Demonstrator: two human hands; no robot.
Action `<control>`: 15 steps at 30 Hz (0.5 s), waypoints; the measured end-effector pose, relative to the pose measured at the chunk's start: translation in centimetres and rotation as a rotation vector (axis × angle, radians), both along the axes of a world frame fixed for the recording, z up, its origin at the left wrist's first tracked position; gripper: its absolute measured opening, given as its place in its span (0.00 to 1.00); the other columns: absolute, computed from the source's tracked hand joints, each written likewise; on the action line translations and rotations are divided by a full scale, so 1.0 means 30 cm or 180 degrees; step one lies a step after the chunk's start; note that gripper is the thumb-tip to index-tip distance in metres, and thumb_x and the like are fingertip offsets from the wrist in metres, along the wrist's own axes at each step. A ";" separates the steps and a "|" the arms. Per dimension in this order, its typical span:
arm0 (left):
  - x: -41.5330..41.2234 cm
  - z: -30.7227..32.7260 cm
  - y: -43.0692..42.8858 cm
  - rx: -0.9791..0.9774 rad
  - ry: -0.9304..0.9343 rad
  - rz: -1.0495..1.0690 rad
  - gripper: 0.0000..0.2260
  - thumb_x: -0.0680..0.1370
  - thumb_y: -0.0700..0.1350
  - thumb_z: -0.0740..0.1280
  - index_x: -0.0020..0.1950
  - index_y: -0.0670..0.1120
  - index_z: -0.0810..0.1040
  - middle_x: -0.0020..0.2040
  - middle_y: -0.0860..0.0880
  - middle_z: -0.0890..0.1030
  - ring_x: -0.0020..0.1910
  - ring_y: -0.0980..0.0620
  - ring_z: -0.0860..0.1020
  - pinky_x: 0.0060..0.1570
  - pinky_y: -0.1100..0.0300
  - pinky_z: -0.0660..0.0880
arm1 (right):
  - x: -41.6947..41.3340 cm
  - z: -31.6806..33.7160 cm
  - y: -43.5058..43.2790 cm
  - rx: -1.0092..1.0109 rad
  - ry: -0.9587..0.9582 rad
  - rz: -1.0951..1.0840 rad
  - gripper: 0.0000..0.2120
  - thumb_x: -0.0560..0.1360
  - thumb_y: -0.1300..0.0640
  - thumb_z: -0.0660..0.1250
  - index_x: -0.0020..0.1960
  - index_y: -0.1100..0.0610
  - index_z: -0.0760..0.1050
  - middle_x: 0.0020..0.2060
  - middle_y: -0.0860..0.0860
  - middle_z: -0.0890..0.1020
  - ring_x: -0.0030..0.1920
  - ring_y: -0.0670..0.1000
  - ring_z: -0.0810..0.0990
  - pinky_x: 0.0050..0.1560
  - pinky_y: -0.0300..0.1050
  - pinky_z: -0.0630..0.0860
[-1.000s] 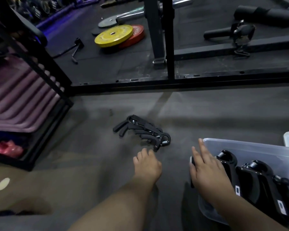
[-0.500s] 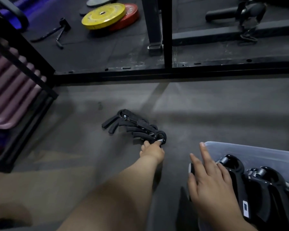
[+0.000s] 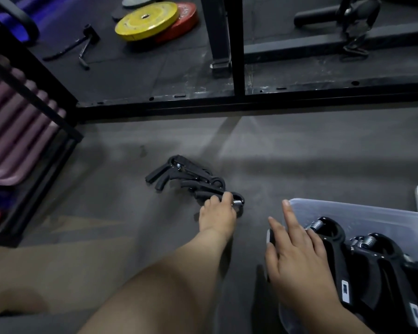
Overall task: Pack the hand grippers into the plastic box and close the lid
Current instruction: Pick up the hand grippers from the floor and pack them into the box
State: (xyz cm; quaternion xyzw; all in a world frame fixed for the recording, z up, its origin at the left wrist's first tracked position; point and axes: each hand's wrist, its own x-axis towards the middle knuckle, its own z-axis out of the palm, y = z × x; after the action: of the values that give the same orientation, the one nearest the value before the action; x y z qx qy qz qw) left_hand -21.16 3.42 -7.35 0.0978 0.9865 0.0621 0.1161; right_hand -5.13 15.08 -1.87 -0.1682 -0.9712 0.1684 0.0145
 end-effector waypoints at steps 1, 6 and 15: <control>0.000 0.024 -0.002 0.0061 0.0109 0.0064 0.12 0.79 0.47 0.58 0.62 0.48 0.71 0.57 0.43 0.75 0.58 0.40 0.72 0.57 0.49 0.68 | 0.001 0.000 0.000 -0.0001 0.0002 0.0000 0.26 0.74 0.46 0.53 0.69 0.48 0.72 0.79 0.48 0.54 0.72 0.49 0.68 0.71 0.52 0.58; -0.013 0.200 -0.030 0.0439 0.0472 0.0442 0.13 0.82 0.50 0.54 0.58 0.45 0.74 0.56 0.43 0.79 0.57 0.40 0.76 0.55 0.49 0.70 | 0.001 -0.002 -0.002 0.0034 -0.0051 -0.0006 0.26 0.74 0.45 0.51 0.68 0.49 0.72 0.79 0.48 0.54 0.71 0.50 0.70 0.70 0.53 0.58; 0.064 0.483 -0.087 0.2035 -0.0230 0.1847 0.25 0.84 0.53 0.50 0.56 0.35 0.78 0.55 0.36 0.81 0.57 0.38 0.78 0.59 0.51 0.73 | 0.038 0.089 0.005 -0.0082 0.0169 0.0129 0.25 0.71 0.49 0.53 0.58 0.57 0.81 0.68 0.55 0.76 0.70 0.52 0.71 0.64 0.54 0.59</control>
State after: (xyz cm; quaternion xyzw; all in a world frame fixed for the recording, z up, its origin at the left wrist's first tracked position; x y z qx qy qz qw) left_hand -19.23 0.82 7.14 -0.1548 0.8995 0.3980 0.0922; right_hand -3.99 15.24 0.79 -0.1441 -0.9714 0.1856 0.0347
